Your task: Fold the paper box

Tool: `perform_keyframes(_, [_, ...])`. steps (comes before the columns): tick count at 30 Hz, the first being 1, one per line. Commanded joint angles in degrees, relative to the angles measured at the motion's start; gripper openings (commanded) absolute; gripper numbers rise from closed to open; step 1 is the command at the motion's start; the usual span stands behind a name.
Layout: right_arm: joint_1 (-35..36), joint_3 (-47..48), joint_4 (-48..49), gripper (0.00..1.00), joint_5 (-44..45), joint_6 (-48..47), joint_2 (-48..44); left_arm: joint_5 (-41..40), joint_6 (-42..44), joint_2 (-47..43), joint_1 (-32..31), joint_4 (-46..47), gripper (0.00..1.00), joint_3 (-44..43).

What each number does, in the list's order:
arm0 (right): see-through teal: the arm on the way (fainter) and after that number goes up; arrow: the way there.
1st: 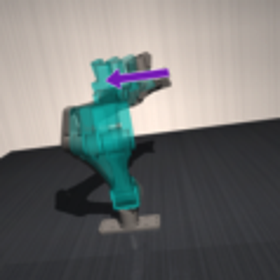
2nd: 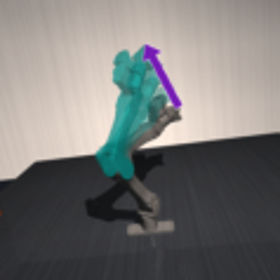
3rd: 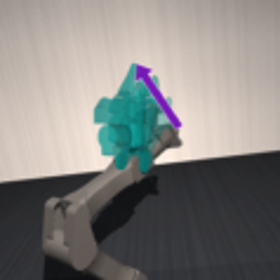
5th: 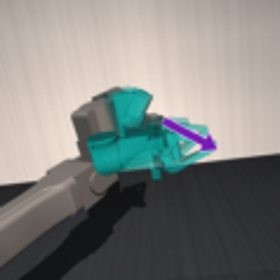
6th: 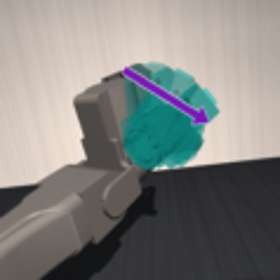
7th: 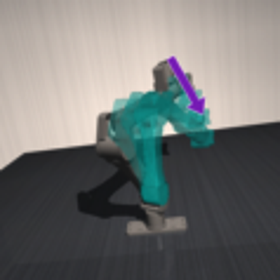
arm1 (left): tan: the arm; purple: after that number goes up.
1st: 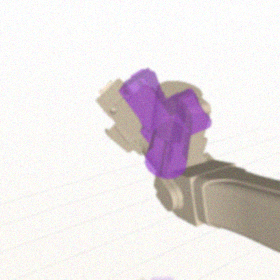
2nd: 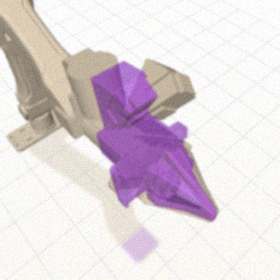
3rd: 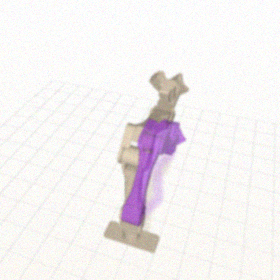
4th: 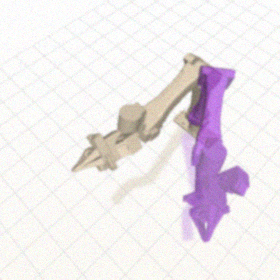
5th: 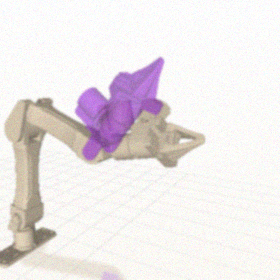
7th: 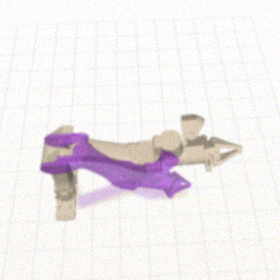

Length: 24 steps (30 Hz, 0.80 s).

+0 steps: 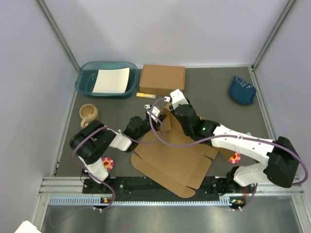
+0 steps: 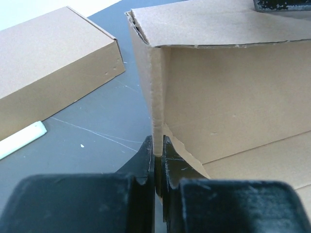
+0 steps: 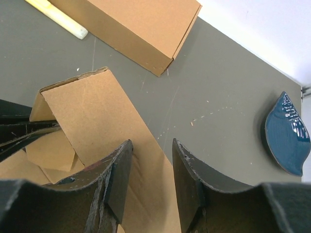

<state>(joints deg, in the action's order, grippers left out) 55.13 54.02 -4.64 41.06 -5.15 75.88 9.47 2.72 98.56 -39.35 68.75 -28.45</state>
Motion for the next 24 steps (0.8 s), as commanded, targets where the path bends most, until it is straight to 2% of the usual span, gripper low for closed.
perform_keyframes(1, [0.5,-1.81,-3.0,0.41,-6.96,0.93,1.73,5.82,1.5,1.28,-1.34,3.4,0.0,-2.76])
perform_keyframes(5, [0.5,-2.16,-3.0,0.41,-6.7,0.58,1.99,5.64,-0.26,1.37,-1.51,3.85,0.0,-2.58])
perform_keyframes(12, [0.5,-2.61,-2.39,0.42,-6.6,0.93,1.9,-2.52,-0.35,-1.62,-4.15,1.38,0.01,0.67])
perform_keyframes(17, [0.41,-3.48,-1.33,0.41,-7.57,1.02,2.61,-2.88,-0.88,-1.1,-4.68,6.99,0.32,3.74])
perform_keyframes(20, [0.5,-4.18,-0.72,0.41,-8.27,0.75,2.26,-2.01,-0.44,-0.48,-4.68,7.72,0.43,4.02])
perform_keyframes(24, [0.41,-4.89,-0.1,0.41,-8.63,-0.3,1.73,0.98,0.79,-0.83,-4.68,3.95,0.49,3.31])
